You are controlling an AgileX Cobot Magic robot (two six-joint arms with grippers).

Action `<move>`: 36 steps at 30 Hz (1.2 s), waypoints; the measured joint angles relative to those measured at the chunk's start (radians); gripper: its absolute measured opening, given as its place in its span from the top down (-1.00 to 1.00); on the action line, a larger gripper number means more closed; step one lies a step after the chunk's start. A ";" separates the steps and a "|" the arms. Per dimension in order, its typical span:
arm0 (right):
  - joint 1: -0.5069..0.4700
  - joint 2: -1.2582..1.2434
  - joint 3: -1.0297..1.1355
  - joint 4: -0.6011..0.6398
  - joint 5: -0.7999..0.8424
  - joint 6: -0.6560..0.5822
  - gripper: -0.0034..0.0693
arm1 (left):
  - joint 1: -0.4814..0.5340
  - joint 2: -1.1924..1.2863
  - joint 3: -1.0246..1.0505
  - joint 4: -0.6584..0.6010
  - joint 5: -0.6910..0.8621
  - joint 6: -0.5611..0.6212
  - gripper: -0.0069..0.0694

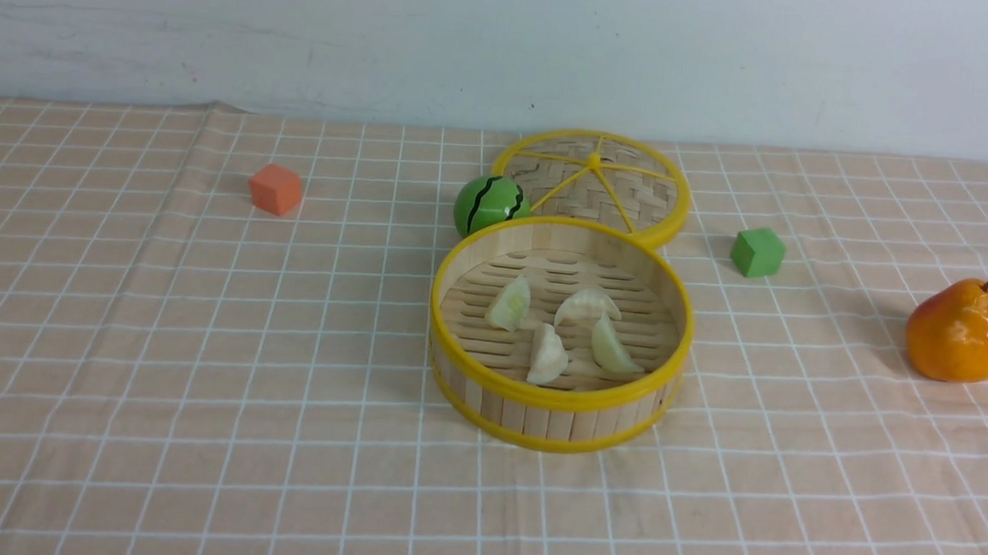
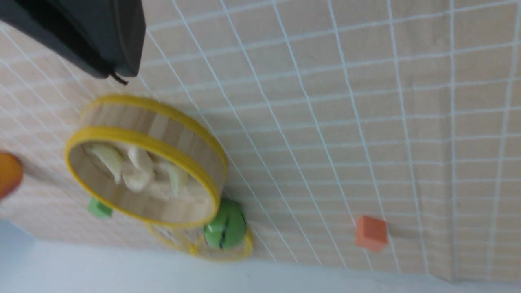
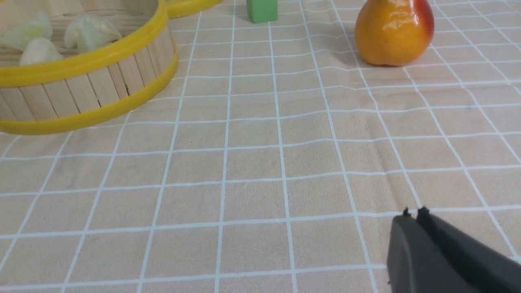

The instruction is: Put the dumplings into the steamer on the table with the brown tablecloth.

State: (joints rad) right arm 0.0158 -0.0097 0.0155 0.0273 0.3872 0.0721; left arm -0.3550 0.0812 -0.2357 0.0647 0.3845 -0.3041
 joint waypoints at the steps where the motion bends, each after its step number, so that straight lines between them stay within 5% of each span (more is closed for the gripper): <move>1: 0.000 0.000 0.000 0.000 0.000 0.000 0.89 | 0.047 -0.020 0.027 -0.001 -0.045 -0.001 0.85; 6: 0.000 0.000 0.000 0.000 0.000 0.000 0.88 | 0.236 -0.087 0.135 -0.043 -0.146 -0.002 0.86; 15: 0.000 0.000 0.000 0.000 0.000 0.000 0.86 | 0.386 -0.091 0.255 -0.065 -0.052 0.003 0.86; 36: 0.000 -0.001 0.000 0.001 0.000 0.000 0.79 | 0.406 -0.091 0.266 -0.065 -0.026 0.093 0.86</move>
State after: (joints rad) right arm 0.0158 -0.0105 0.0150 0.0283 0.3872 0.0721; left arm 0.0512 -0.0103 0.0302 0.0000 0.3589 -0.2110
